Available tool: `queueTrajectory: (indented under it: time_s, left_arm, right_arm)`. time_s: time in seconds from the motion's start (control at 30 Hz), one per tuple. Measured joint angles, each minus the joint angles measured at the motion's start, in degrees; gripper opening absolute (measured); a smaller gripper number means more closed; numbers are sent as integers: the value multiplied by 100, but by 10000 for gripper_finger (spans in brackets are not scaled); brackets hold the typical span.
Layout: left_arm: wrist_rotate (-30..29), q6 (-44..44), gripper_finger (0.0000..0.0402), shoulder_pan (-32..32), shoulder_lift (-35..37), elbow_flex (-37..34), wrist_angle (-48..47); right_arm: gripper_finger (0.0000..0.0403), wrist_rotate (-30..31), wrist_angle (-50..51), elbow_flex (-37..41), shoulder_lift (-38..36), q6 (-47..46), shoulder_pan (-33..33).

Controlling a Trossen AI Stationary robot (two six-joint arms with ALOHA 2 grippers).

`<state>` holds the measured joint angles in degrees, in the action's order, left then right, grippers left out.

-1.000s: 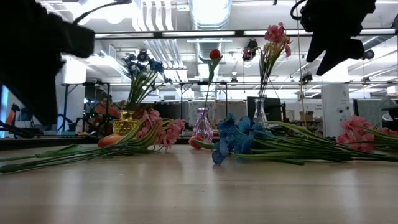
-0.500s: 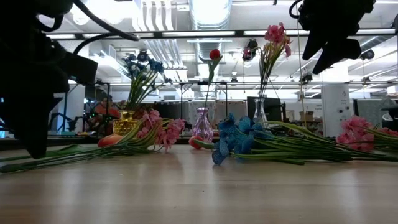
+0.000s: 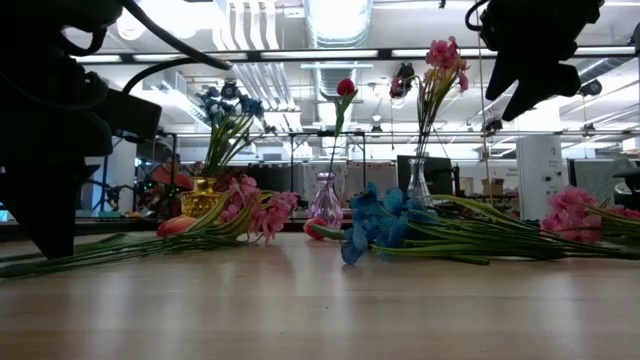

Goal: Sort flowers into vase by color
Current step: Put the left orange flower into the violet vase

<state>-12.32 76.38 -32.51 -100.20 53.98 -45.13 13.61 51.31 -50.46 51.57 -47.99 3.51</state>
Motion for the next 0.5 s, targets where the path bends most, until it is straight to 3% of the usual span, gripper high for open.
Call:
queueTrajectory:
  time_s: [0.33, 0.5]
  left_arm:
    - [-17, -88, 18, -4, -4, -4, 89]
    - [-59, -114, 2, -1, -13, -20, 22]
  right_arm:
    - [269, 0, -90, 2, 0, 57, 0]
    - [265, 0, -93, 2, 0, 61, 0]
